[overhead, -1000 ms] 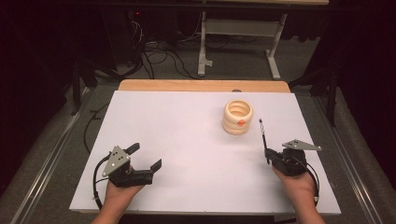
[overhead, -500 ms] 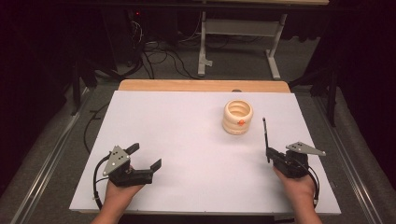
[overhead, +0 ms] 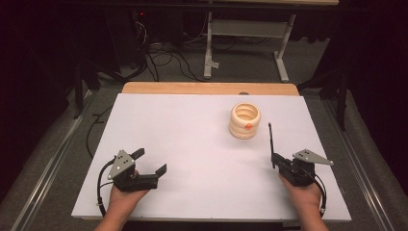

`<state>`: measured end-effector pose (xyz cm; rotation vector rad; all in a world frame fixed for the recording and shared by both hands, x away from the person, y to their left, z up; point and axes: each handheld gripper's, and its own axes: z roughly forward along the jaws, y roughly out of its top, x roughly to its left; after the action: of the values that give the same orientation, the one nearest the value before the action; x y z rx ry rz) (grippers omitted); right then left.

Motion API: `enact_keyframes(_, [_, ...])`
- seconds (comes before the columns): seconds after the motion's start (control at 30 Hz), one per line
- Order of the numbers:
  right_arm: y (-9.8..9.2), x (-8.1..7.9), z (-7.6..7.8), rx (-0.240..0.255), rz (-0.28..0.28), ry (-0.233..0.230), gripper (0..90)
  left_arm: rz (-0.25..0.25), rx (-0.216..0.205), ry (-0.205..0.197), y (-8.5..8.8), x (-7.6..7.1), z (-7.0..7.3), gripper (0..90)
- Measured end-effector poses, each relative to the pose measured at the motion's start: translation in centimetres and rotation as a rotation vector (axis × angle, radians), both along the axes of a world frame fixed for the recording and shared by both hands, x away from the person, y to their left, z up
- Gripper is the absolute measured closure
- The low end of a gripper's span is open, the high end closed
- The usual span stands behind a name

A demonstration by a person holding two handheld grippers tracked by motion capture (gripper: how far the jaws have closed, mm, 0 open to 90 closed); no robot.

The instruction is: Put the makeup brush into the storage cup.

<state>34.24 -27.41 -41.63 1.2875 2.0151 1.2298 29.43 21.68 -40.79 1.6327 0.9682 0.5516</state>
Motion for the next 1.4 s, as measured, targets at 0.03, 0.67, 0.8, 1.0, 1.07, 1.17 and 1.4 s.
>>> enact_keyframes(0.03, [0.0, -0.1, -0.1, -0.004, 0.009, -0.009, 86.0, 0.001, -0.003, 0.003, 0.0, 0.0, -0.1, 2.0])
enact_keyframes(0.67, [2.1, -0.8, -0.7, -0.029, 0.082, -0.111, 86.0, -0.011, -0.012, 0.018, -0.8, 0.2, -0.9, 3.6])
enact_keyframes(0.8, [2.7, -0.9, -0.4, -0.018, 0.092, -0.136, 86.0, -0.03, -0.015, 0.025, -1.3, 0.3, -1.0, 3.5])
enact_keyframes(1.0, [3.8, -0.9, -0.1, -0.023, 0.119, -0.155, 85.9, -0.053, -0.01, 0.03, -2.4, 0.5, -1.1, 3.5])
enact_keyframes(1.07, [4.2, -0.7, 0.0, -0.012, 0.12, -0.159, 86.0, -0.054, -0.003, 0.026, -2.7, 0.7, -0.9, 3.5])
enact_keyframes(1.17, [4.8, -0.7, 0.4, -0.01, 0.125, -0.172, 86.0, -0.053, -0.003, 0.027, -3.0, 1.1, -0.5, 3.6])
enact_keyframes(1.4, [6.1, 0.0, 1.5, -0.009, 0.141, -0.194, 86.0, -0.068, 0.001, 0.011, -4.2, 1.9, 0.7, 3.6])
